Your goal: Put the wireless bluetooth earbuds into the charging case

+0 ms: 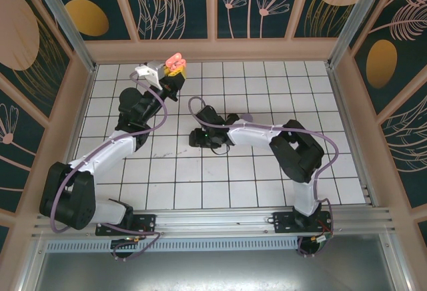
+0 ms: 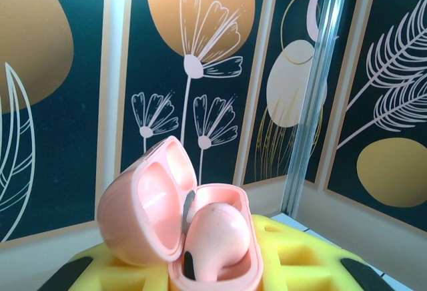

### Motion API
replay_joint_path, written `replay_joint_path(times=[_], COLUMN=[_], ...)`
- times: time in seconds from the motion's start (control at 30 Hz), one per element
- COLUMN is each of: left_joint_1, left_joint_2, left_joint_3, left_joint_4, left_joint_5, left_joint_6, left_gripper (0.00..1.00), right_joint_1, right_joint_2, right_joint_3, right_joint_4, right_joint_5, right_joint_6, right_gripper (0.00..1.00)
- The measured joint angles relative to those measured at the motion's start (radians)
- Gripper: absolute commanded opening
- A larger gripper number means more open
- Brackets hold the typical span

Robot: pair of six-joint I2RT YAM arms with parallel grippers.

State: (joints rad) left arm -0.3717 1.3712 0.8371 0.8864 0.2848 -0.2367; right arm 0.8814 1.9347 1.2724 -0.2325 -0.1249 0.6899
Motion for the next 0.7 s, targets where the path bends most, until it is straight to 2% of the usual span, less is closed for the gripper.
replay_joint_path(times=[0.23,0.5,0.7], left_joint_1=[0.000,0.000,0.000], left_joint_2=[-0.005,-0.023,-0.024], left_joint_3=[0.000,0.000,0.000], left_joint_4=[-0.001,-0.002,-0.009], left_joint_5=[-0.010,-0.022,-0.025], left_joint_6=[0.012,0.032,0.042], left_gripper=[0.00,0.00,0.00], right_joint_1=[-0.003,-0.077,-0.086], right_joint_2=[0.000,0.000,0.000], right_joint_3=[0.038,0.016,-0.044], right_joint_4=[0.034,0.011,-0.004], right_joint_5=[-0.049,-0.016,0.001], right_joint_6=[-0.008,-0.013,-0.014], right_gripper=[0.52,0.52,0.51])
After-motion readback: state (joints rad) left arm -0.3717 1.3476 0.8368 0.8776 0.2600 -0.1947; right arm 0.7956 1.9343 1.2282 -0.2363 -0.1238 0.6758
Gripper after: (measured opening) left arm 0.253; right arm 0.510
